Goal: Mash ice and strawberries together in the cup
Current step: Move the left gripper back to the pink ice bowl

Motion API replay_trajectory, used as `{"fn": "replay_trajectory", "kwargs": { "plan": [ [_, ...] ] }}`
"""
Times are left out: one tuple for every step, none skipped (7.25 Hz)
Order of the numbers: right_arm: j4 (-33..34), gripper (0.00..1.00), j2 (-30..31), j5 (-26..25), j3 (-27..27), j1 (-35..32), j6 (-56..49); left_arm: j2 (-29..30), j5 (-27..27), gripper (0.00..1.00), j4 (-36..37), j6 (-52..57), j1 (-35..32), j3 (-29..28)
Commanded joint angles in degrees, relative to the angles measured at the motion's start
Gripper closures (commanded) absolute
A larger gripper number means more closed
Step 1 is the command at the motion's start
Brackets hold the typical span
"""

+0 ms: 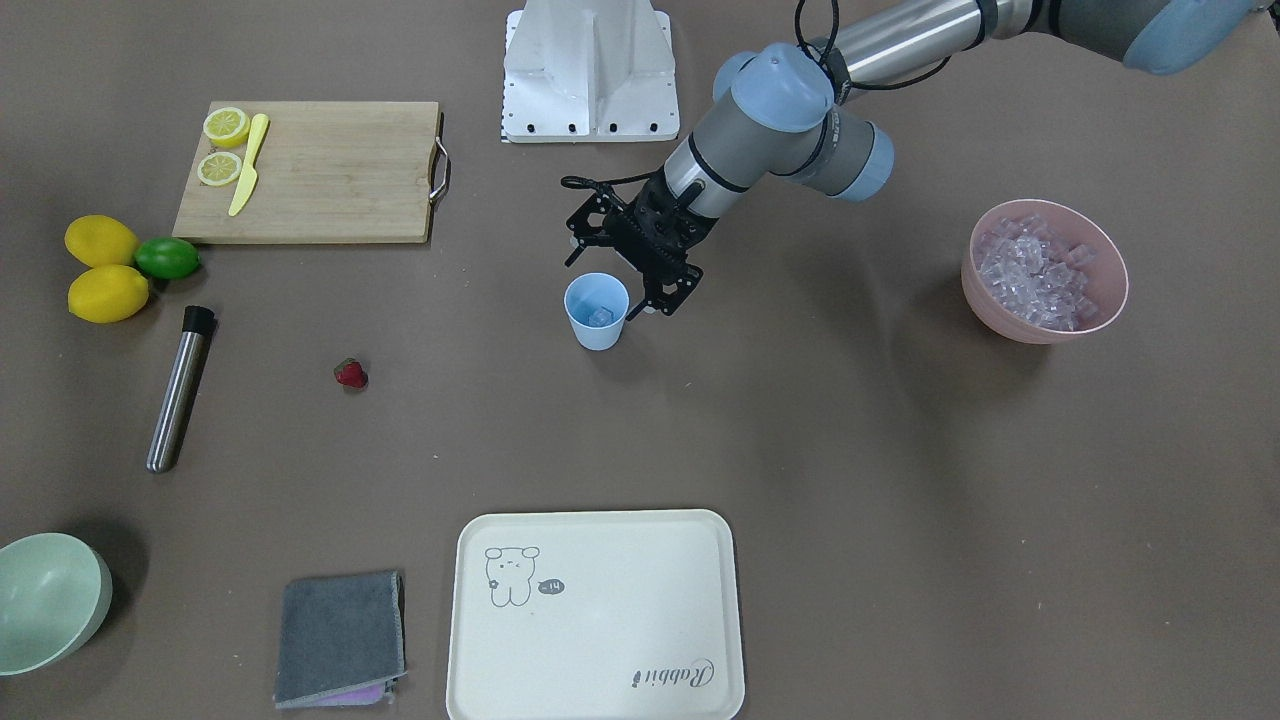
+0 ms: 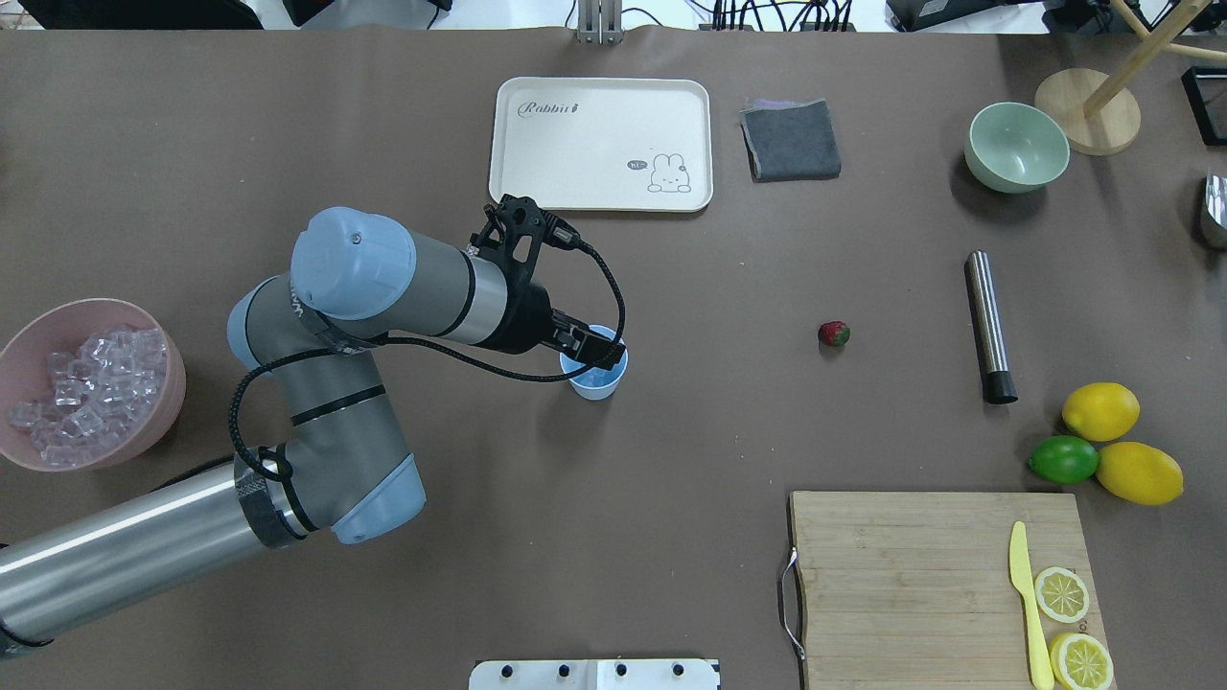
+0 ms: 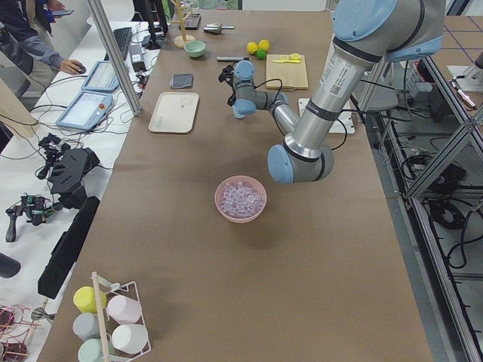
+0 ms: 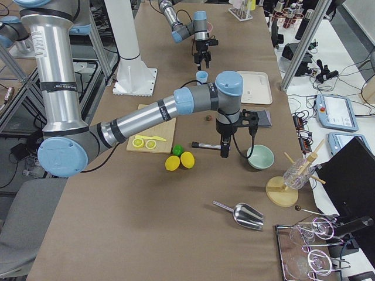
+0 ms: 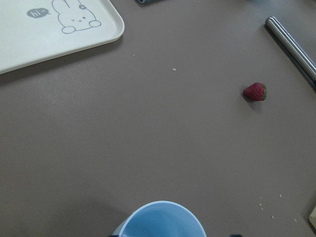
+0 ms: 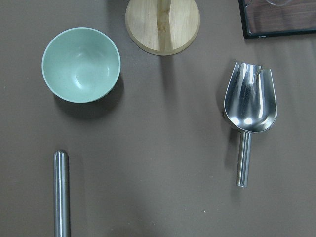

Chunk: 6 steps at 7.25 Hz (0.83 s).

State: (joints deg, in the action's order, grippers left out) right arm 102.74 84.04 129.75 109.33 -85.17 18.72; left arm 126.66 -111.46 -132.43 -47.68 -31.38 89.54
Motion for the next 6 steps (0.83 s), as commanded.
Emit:
{"fn": "replay_trajectory", "kwargs": {
  "plan": [
    [0.1, 0.0, 0.1, 0.2, 0.0, 0.0, 0.0, -1.9, -3.3, 0.04, 0.0, 0.1, -2.4, 2.4],
    [0.1, 0.0, 0.3, 0.2, -0.1, 0.0, 0.0, -4.6, -9.3, 0.04, 0.0, 0.8, -6.8, 4.0],
    [0.1, 0.0, 0.5, 0.2, -0.4, 0.0, 0.0, -5.5, -14.1, 0.04, 0.0, 0.9, -10.5, 4.0],
    [0.1, 0.0, 0.5, 0.3, -0.5, 0.0, 0.0, -6.2, -17.5, 0.04, 0.0, 1.3, -13.7, 4.0],
    [0.1, 0.0, 0.5, 0.3, -0.9, 0.0, 0.1, -8.3, -19.7, 0.04, 0.1, 7.3, -16.0, 4.1],
    [0.1, 0.0, 0.5, 0.3, -1.0, 0.0, 0.0, -11.5, -19.9, 0.04, 0.1, 14.2, -17.6, 4.3]
  ]
}}
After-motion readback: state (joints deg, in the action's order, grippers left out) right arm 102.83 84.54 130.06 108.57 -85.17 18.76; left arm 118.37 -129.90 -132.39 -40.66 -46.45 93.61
